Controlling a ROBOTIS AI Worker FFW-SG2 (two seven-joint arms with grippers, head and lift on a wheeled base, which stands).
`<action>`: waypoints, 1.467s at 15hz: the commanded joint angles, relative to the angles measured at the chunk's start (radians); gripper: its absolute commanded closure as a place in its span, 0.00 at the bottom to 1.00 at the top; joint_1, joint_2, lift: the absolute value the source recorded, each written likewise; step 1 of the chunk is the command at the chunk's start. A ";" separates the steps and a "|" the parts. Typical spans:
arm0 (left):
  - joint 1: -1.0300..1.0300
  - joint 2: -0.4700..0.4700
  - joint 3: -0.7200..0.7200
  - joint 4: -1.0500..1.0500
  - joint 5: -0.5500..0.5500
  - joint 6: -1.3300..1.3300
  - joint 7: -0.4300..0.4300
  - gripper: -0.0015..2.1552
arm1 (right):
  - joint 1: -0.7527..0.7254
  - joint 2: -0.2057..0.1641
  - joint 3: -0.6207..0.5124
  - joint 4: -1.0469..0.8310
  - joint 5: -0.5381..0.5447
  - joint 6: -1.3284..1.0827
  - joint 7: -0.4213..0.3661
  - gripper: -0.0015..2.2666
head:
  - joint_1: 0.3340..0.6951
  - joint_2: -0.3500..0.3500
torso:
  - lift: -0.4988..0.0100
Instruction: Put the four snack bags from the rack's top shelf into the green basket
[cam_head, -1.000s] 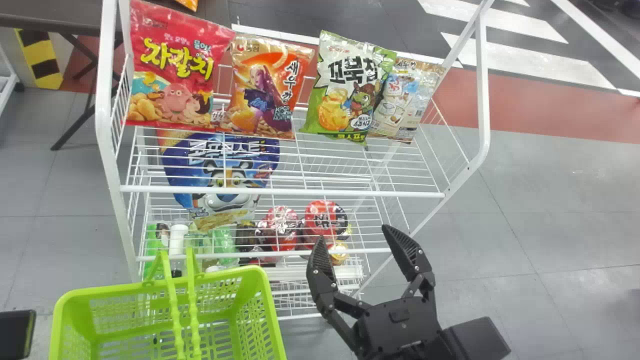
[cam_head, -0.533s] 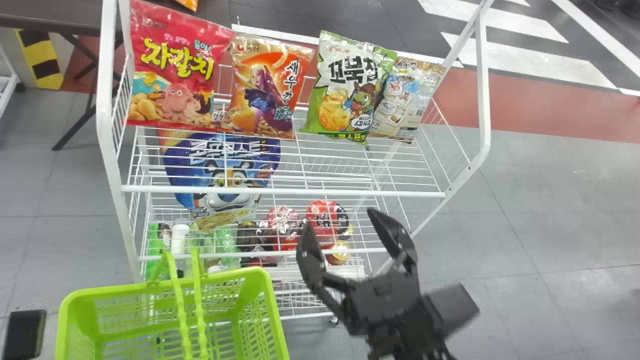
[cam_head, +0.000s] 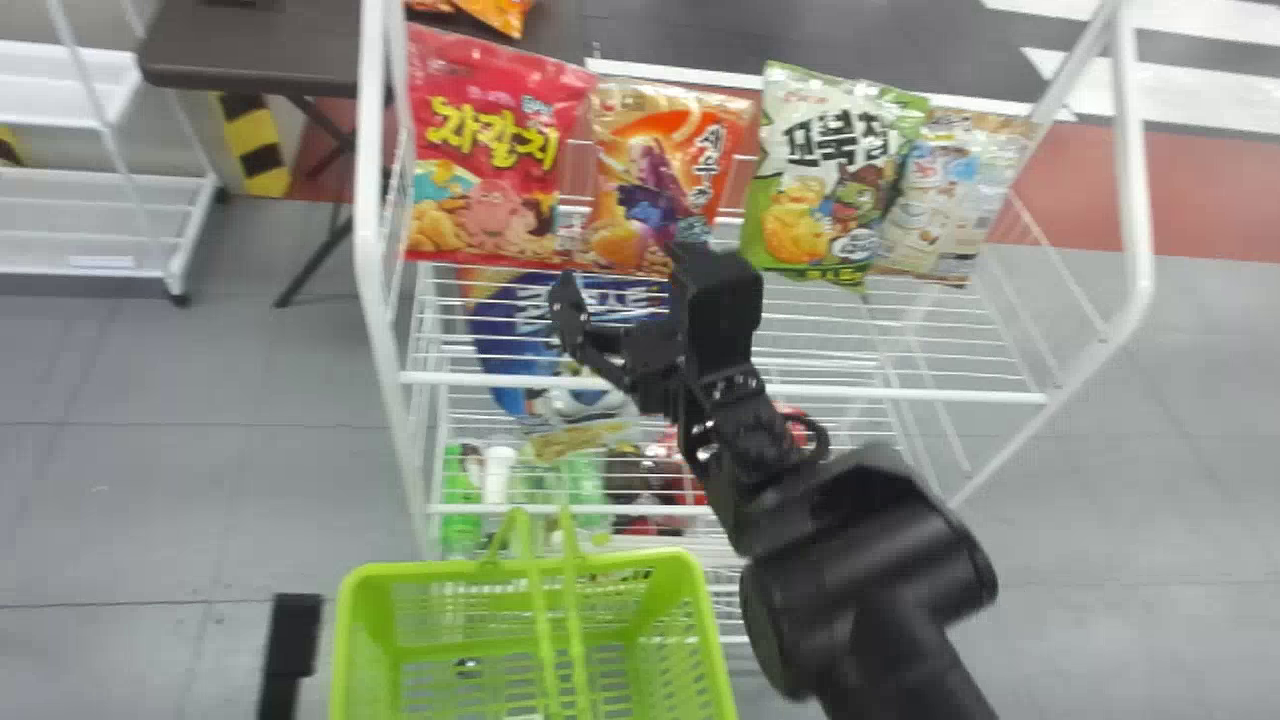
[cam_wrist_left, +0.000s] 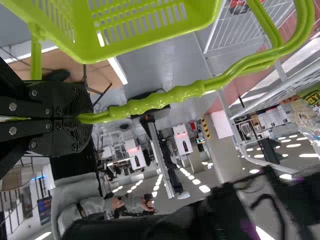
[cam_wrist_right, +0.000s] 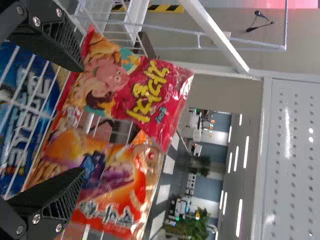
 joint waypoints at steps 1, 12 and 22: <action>-0.002 0.004 -0.001 0.003 0.004 -0.010 -0.001 0.99 | -0.135 0.092 0.011 0.166 -0.029 -0.005 0.030 0.06 | 1.00 0.37 | 0.98; -0.068 0.060 -0.017 0.085 0.058 -0.035 -0.023 0.99 | -0.485 0.092 -0.051 0.668 -0.143 -0.173 0.144 0.09 | 1.00 0.47 | 0.98; -0.101 0.061 -0.026 0.134 0.067 -0.050 -0.021 0.99 | -0.638 0.092 -0.081 0.830 -0.219 0.014 0.391 0.84 | 1.00 0.47 | 0.98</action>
